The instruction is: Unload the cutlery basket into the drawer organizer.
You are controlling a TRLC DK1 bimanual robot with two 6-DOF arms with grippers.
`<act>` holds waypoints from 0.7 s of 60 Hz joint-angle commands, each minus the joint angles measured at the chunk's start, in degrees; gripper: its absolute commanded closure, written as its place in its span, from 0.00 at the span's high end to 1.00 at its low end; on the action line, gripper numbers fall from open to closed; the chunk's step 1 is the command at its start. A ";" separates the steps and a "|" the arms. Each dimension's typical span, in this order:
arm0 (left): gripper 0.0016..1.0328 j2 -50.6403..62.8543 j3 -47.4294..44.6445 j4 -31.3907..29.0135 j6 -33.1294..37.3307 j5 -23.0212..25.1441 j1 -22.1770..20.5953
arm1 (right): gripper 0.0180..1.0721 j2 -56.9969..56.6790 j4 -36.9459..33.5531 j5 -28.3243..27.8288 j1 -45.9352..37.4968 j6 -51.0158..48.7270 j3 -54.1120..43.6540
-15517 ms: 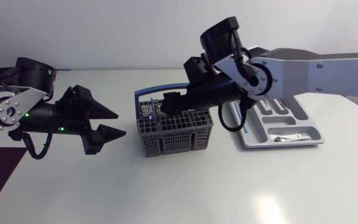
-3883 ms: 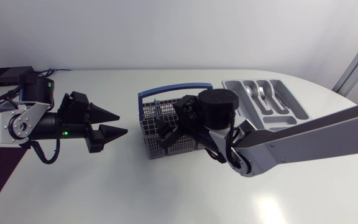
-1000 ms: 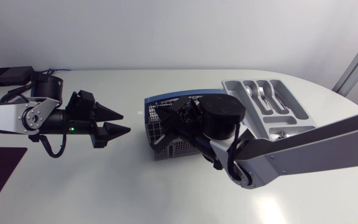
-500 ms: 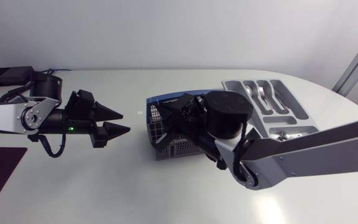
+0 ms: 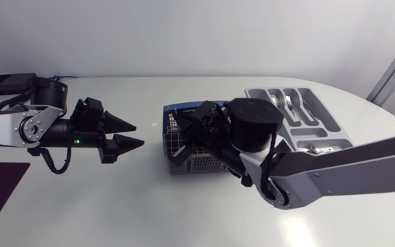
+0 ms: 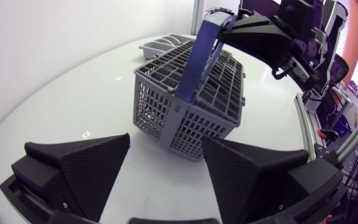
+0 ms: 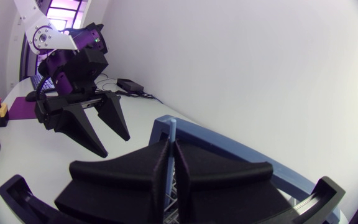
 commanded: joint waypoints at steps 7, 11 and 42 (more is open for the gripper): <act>0.95 -2.94 1.10 -0.91 -2.58 1.23 -3.06 | 0.09 -2.20 1.47 0.53 0.25 -2.26 -0.04; 0.95 -2.94 1.19 -0.91 -2.67 1.23 -3.85 | 0.09 -1.67 1.47 0.35 0.25 -2.43 -0.04; 0.95 -1.01 2.86 -0.74 -3.11 1.14 -5.25 | 0.62 2.81 1.12 -1.58 -1.77 -2.52 0.31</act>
